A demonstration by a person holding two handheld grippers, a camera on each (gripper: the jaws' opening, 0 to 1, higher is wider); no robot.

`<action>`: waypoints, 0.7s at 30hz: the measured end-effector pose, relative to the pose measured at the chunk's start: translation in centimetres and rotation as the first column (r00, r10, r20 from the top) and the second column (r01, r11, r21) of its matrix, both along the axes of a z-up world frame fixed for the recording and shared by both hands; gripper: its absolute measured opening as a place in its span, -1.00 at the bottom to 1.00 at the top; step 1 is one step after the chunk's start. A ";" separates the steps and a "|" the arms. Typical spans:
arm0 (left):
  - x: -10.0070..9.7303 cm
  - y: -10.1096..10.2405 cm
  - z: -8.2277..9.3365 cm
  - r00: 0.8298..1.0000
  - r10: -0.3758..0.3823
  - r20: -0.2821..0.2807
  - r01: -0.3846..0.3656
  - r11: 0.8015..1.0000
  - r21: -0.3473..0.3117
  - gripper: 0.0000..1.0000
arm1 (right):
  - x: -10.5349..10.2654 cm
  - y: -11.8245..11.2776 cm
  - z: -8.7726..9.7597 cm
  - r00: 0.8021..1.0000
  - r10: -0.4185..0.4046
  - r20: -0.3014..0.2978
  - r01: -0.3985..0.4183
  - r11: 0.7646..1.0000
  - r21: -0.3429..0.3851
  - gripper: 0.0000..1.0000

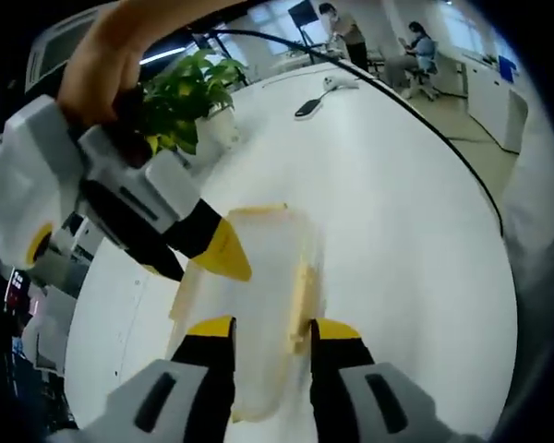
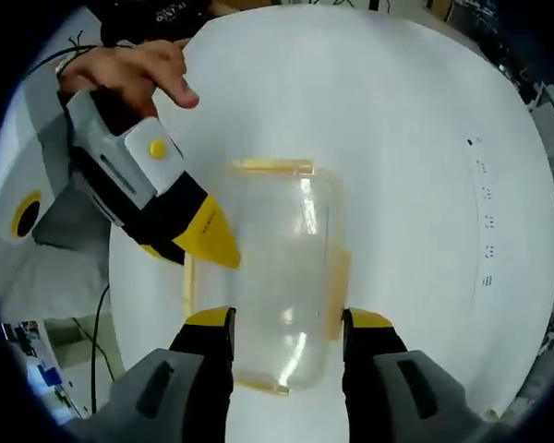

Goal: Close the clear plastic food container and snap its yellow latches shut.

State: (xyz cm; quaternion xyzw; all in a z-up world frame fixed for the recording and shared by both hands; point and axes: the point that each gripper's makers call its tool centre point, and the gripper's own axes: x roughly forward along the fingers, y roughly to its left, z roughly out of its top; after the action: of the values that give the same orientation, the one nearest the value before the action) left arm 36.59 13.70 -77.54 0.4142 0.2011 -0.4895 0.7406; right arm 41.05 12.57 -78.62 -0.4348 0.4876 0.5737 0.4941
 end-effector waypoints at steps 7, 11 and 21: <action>-0.1 -0.1 -0.1 1.000 0.000 0.028 -0.001 1.000 0.017 -0.54 | 0.2 0.1 0.0 0.999 -0.011 -0.035 0.011 1.000 0.008 -0.14; 0.0 -0.1 -0.1 1.000 -0.006 0.029 0.005 1.000 0.016 -0.55 | 0.3 0.2 0.0 0.999 -0.010 -0.036 0.011 1.000 0.009 -0.14; 0.0 0.0 -0.1 0.999 -0.006 0.045 0.005 1.000 0.022 -0.56 | 0.5 0.3 0.0 0.998 -0.009 -0.055 0.009 1.000 -0.012 -0.14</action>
State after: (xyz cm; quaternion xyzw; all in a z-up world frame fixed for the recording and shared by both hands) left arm 36.57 13.69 -77.69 0.4339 0.1885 -0.4796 0.7390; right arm 41.58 12.89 -78.59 -0.4194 0.5062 0.5805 0.4805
